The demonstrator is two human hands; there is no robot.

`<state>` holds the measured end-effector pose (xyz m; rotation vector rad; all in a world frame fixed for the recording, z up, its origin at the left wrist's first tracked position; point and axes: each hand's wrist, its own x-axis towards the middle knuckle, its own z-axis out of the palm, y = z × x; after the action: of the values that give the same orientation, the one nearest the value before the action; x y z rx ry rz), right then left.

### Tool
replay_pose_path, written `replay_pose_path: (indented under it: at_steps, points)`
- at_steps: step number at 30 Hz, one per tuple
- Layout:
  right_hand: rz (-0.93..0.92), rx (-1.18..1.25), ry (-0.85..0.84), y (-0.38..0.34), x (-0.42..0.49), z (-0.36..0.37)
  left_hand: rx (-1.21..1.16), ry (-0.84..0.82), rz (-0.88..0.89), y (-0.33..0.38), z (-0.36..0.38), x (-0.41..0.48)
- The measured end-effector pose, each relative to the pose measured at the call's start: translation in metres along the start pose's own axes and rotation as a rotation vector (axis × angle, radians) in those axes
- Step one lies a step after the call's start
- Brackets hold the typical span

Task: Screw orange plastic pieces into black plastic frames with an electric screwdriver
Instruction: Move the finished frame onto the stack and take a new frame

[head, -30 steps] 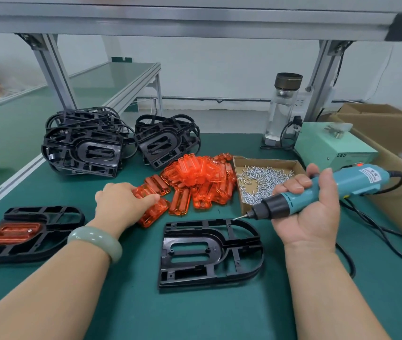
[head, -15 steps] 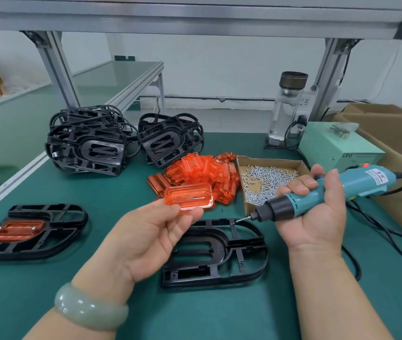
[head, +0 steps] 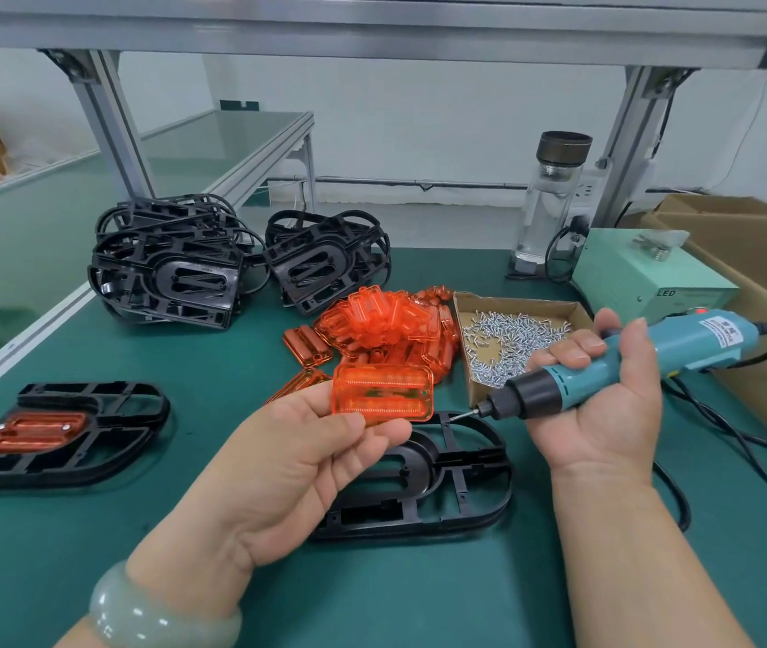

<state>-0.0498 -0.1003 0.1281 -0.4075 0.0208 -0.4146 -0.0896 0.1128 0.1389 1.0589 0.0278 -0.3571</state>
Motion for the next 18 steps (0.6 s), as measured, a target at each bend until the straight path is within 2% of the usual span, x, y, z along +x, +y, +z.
replay_pose_path:
  at_steps: [3, 10, 15, 18]
  points:
    - [-0.001, -0.005, 0.007, 0.0006, -0.0005, 0.0011, 0.049, 0.019, 0.0, -0.0016, -0.0011, -0.0005]
    - [0.005, -0.003, 0.009, 0.0, -0.0012, 0.0009, 0.248, 0.193, 0.064, -0.003, -0.0053, 0.0038]
    - [0.012, -0.001, 0.007, 0.0001, -0.0008, 0.0003, 0.264, 0.249, 0.098, 0.0006, -0.0032, 0.0056]
    - [0.013, -0.005, 0.004, 0.0003, -0.0006, 0.0, 0.431, 0.263, 0.177, 0.0016, -0.0006, 0.0078]
